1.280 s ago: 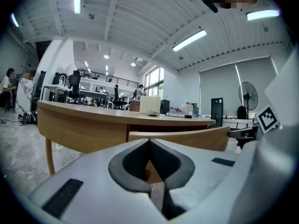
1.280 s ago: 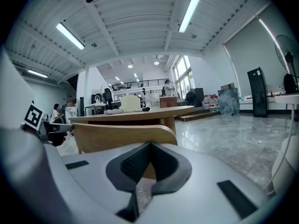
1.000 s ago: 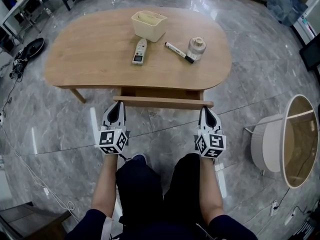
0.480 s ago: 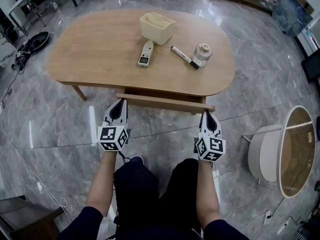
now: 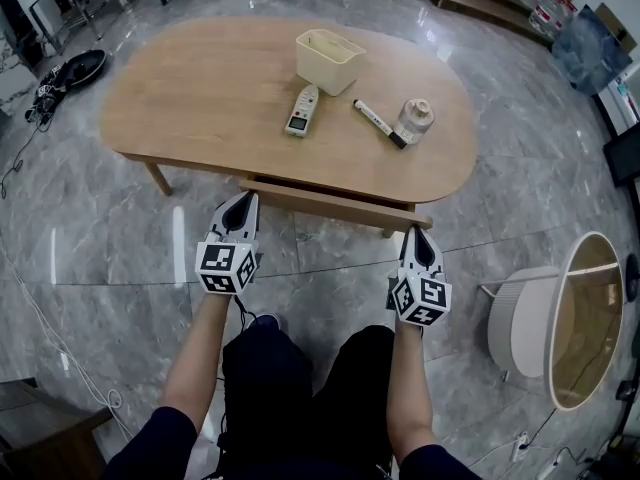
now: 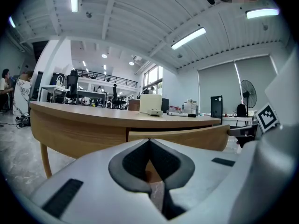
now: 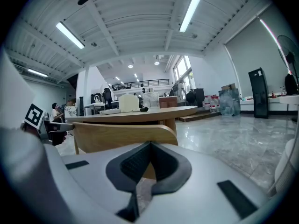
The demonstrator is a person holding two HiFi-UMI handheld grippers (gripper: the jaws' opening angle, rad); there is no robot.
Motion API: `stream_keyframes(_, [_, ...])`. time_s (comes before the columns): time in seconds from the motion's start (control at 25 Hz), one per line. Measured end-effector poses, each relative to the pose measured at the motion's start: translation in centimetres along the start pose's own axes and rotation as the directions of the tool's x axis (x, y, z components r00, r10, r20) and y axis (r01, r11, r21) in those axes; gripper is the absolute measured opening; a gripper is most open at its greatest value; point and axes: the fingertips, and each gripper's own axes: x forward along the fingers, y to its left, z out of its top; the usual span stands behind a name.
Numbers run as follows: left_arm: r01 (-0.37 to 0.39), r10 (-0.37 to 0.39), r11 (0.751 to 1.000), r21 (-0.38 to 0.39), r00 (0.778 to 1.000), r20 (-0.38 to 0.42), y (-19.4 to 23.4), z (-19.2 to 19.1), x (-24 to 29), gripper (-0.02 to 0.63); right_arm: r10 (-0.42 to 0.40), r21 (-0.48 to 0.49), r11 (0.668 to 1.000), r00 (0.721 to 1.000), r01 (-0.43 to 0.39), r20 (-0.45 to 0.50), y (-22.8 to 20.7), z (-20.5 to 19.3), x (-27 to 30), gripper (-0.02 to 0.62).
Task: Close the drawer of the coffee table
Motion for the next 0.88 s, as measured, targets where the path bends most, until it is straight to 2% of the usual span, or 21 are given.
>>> stream_keyframes(0.4, [-0.019, 0.019, 1.0, -0.016, 1.0, 0.014, 0.5, 0.3, 1.8, 0.025, 0.007, -0.026, 1.0, 1.0, -0.007, -0.001, -0.4, 0.4, 1.8, 0.026])
stream_keyframes(0.88, [-0.007, 0.007, 1.0, 0.017, 1.0, 0.026, 0.9, 0.6, 3.5, 0.025, 0.012, -0.033, 0.999, 1.0, -0.012, 0.016, -0.7, 0.8, 3.6, 0.026])
